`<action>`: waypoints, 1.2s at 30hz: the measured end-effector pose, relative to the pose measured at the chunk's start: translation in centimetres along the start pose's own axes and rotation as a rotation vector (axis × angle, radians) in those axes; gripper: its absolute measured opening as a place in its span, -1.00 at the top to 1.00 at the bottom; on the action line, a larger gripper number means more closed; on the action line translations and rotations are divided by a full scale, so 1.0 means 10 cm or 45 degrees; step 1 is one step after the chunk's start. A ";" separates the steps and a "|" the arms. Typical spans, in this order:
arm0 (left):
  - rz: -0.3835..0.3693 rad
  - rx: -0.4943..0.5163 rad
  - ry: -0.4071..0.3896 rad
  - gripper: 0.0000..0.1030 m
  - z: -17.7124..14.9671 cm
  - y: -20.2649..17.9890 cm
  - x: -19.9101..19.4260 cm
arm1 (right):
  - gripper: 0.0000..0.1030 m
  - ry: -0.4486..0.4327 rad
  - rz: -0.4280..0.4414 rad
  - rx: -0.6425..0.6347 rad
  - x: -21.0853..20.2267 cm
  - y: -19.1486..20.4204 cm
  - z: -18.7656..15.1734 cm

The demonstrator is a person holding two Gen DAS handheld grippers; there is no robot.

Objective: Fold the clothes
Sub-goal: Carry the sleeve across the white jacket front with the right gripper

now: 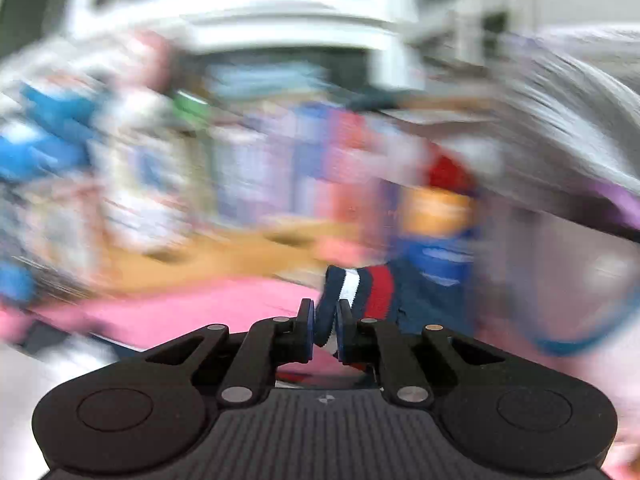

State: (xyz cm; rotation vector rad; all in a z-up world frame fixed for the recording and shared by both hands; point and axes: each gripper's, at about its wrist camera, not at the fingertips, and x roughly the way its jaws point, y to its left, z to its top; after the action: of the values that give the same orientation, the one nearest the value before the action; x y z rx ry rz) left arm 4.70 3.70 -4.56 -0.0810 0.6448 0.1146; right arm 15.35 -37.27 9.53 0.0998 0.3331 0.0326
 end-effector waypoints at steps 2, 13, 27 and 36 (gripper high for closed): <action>0.005 -0.024 0.000 -1.00 -0.01 0.03 -0.03 | 0.76 0.009 0.252 0.052 -0.08 0.56 0.07; 0.053 -0.100 0.028 -1.00 -0.16 0.59 -0.41 | 0.83 0.550 0.803 -0.161 0.93 3.36 -1.05; 0.075 -0.032 -0.081 -1.00 -0.22 0.56 -0.37 | -0.30 0.296 0.211 -0.871 0.63 2.92 -1.41; 0.041 -0.049 -0.096 -1.00 -0.24 0.60 -0.40 | 0.73 0.220 0.457 -0.388 0.50 2.97 -0.61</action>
State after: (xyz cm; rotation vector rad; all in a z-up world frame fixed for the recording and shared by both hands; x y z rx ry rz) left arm -0.72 9.03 -4.30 -0.1032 0.5685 0.1605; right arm 17.63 -6.94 5.24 -0.1470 0.4760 0.4480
